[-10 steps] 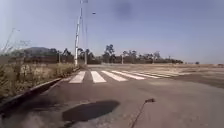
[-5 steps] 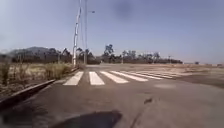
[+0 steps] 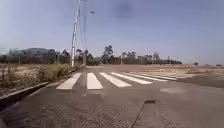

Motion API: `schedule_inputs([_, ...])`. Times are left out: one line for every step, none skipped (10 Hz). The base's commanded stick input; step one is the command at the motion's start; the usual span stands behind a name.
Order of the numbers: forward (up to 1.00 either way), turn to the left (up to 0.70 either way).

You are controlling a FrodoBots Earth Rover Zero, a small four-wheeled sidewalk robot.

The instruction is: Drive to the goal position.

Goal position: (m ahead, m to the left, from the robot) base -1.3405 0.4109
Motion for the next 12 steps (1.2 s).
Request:
schedule_inputs([0.17,0.00])
schedule_inputs([0.00,0.00])
schedule_inputs([0.00,0.00])
schedule_inputs([0.00,0.00])
schedule_inputs([0.00,0.00])
schedule_inputs([0.00,0.00])
schedule_inputs([0.00,0.00])
schedule_inputs([0.00,0.00])
schedule_inputs([0.14,0.00])
schedule_inputs([0.55,0.00])
schedule_inputs([0.70,0.00])
schedule_inputs([0.70,0.00])
